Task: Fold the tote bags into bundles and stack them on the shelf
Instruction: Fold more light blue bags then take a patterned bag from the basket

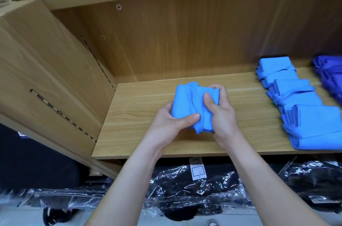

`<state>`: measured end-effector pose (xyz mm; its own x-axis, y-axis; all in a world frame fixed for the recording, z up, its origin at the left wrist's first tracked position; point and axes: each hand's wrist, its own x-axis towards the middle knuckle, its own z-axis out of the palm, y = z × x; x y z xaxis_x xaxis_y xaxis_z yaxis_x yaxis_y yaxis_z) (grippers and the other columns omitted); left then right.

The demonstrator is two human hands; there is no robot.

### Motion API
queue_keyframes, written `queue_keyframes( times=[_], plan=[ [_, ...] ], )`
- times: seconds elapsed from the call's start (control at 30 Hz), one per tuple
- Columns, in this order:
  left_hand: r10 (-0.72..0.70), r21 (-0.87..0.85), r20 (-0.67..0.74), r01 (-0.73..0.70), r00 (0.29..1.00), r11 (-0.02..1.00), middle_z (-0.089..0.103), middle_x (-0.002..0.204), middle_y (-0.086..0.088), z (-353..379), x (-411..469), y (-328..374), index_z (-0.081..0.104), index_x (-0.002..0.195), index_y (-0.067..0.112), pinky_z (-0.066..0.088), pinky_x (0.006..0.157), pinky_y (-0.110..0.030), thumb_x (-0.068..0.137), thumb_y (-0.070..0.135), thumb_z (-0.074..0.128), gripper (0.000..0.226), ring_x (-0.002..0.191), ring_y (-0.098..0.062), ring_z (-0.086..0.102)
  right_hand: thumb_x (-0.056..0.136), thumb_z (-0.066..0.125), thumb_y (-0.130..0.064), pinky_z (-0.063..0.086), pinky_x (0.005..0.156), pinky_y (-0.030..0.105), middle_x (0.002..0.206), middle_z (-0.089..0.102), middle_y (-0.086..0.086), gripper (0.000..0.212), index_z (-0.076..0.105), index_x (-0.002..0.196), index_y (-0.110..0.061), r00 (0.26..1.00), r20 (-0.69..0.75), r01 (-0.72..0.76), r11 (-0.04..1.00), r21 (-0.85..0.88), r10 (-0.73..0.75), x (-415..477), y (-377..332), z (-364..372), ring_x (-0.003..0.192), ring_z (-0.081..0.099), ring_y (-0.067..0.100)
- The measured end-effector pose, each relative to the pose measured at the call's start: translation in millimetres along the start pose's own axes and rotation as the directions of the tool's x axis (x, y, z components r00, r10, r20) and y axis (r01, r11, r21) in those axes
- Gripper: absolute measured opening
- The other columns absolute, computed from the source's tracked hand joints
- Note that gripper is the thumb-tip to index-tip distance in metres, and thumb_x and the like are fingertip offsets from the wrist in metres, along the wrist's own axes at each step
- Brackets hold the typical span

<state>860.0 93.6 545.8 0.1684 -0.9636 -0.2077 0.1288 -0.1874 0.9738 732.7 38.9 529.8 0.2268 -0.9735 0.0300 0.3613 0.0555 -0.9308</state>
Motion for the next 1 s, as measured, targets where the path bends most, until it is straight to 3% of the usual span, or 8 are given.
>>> queue_keyframes(
  times=[0.17,0.3,0.43,0.53,0.63,0.73,0.83,1.0],
  plan=[
    [-0.011,0.055,0.105,0.006,0.994,0.998,0.073,0.1,-0.01,-15.1,3.0,23.5,0.062,0.115,0.008,0.057,0.082,-0.032,0.059,0.006,0.087,0.062,0.09,-0.022,0.07,0.085,0.063,-0.021,0.049,0.06,0.025,0.08,0.057,-0.002,0.022,0.046,0.099,-0.024,0.958,0.282,-0.029,0.994,-0.102,0.057,-0.9,-6.6,-15.8,0.07,0.053,0.014],
    [-0.008,0.112,0.145,-0.009,0.989,0.994,0.07,0.083,-0.002,-8.9,4.1,20.8,0.064,0.105,0.011,0.054,0.068,-0.023,0.065,-0.01,0.08,0.048,0.074,-0.013,0.067,0.078,0.067,-0.017,0.052,0.06,0.027,0.078,0.064,0.001,0.039,0.047,0.111,-0.025,0.9,0.414,-0.053,0.976,-0.211,0.139,2.4,-14.2,-20.0,0.066,0.058,0.014],
    [0.126,0.006,-0.011,-0.126,0.992,0.992,0.068,0.085,-0.001,5.8,5.0,8.5,0.062,0.101,0.014,0.053,0.066,-0.025,0.072,-0.012,0.075,0.041,0.075,-0.014,0.064,0.07,0.084,-0.027,0.054,0.065,0.028,0.081,0.072,-0.001,0.046,0.061,0.108,-0.016,0.97,0.172,-0.14,0.974,-0.181,0.171,5.3,-15.1,-16.3,0.072,0.065,0.015],
    [0.159,-0.217,-0.18,-0.197,0.971,0.956,0.068,0.096,-0.003,10.2,6.4,-4.8,0.059,0.103,0.018,0.054,0.074,-0.03,0.069,-0.001,0.079,0.044,0.084,-0.017,0.065,0.085,0.069,-0.04,0.054,0.075,0.03,0.092,0.069,-0.001,0.028,0.067,0.103,-0.019,0.988,0.078,-0.101,0.944,-0.315,0.131,4.3,-18.0,-23.8,0.084,0.065,0.014],
    [0.123,-0.365,-0.21,-0.195,0.97,0.91,0.068,0.104,0.003,16.2,4.0,-12.2,0.053,0.112,0.02,0.053,0.079,-0.034,0.077,0.007,0.076,0.044,0.091,-0.013,0.065,0.092,0.064,-0.029,0.059,0.079,0.041,0.096,0.069,0.008,0.025,0.061,0.115,-0.021,0.976,0.034,-0.196,0.933,-0.301,0.216,3.9,-18.0,-31.0,0.092,0.069,0.021],
    [0.09,-0.269,-0.121,-0.12,0.989,0.956,0.067,0.107,0.01,20.6,1.5,-17.2,0.048,0.122,0.024,0.051,0.082,-0.035,0.085,0.019,0.067,0.042,0.094,-0.007,0.064,0.092,0.064,-0.014,0.057,0.074,0.033,0.092,0.071,0.015,0.027,0.06,0.119,-0.012,0.992,-0.058,-0.122,0.964,-0.238,0.111,2.4,-15.5,-29.9,0.081,0.069,0.018],
    [0.093,-0.022,-0.03,-0.093,0.995,0.995,0.065,0.105,0.013,13.5,2.3,-16.7,0.051,0.121,0.031,0.045,0.072,-0.023,0.092,0.021,0.064,0.034,0.088,-0.002,0.059,0.09,0.064,-0.005,0.048,0.062,0.015,0.083,0.068,0.005,0.024,0.062,0.111,-0.017,0.992,-0.129,-0.045,0.963,-0.266,0.011,2.2,-11.9,-36.5,0.066,0.064,0.003],
    [0.102,0.175,0.01,-0.103,0.995,0.979,0.067,0.081,-0.003,1.6,8.4,-11.0,0.051,0.125,0.028,0.045,0.066,-0.012,0.083,0.002,0.071,0.054,0.069,-0.01,0.056,0.09,0.065,-0.009,0.05,0.072,0.025,0.086,0.064,0.003,0.027,0.062,0.111,-0.025,0.997,-0.076,-0.009,0.892,-0.451,-0.028,2.7,-20.7,-59.8,0.072,0.061,0.013]
  ],
)
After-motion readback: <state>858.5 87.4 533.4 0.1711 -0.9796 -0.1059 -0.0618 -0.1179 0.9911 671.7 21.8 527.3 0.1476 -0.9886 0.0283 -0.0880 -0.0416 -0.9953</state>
